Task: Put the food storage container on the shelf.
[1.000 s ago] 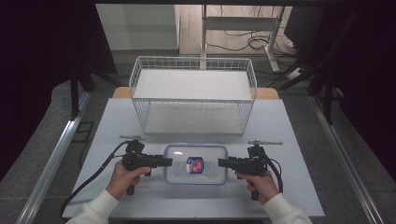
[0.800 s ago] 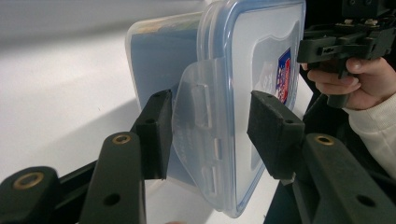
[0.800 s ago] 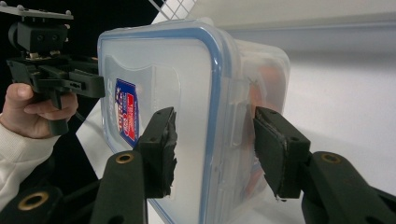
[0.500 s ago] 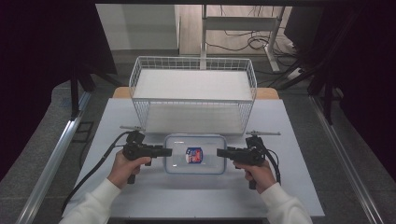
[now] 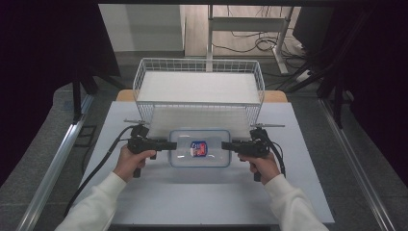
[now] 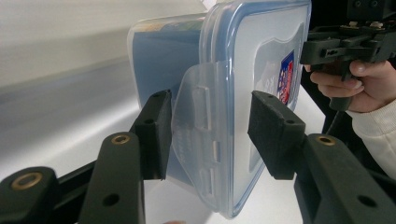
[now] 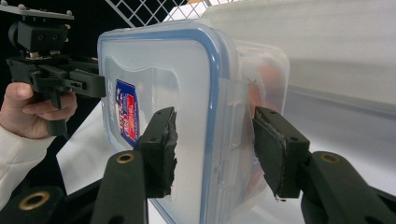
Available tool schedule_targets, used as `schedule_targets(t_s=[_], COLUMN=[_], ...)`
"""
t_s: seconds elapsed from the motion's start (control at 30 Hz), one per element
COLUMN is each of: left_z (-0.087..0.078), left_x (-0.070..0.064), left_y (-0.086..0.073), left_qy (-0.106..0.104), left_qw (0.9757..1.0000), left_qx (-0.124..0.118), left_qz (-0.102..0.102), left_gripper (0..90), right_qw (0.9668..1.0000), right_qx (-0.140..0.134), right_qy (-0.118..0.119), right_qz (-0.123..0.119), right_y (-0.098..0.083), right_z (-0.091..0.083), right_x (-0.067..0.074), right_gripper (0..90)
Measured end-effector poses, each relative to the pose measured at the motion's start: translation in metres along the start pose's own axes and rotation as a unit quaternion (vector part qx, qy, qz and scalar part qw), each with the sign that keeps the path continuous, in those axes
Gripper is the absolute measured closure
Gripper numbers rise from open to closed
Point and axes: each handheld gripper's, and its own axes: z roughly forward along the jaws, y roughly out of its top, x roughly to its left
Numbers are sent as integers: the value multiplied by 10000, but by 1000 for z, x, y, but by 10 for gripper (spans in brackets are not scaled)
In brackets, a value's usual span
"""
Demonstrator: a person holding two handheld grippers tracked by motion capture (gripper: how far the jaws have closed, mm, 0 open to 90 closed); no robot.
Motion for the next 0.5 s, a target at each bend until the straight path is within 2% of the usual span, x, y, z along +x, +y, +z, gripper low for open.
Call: schedule_targets(t_s=[0.1,0.4,0.5], left_z=[1,15,20], left_x=[3,26,32], left_y=[3,15,15], left_qy=[3,-15,-12], left_qw=[10000,10000,9999], left_qx=[-26,-87,-110], left_qz=[23,9,-94], left_gripper=[508,503,503], right_qw=[10000,9999,10000], right_qx=[-18,-85,-73], right_qy=[10,-46,-38], right_qz=[-10,-40,-18], right_y=[3,17,18], right_z=[2,17,22], right_x=[-4,-22,-28], right_gripper=[502,501,501])
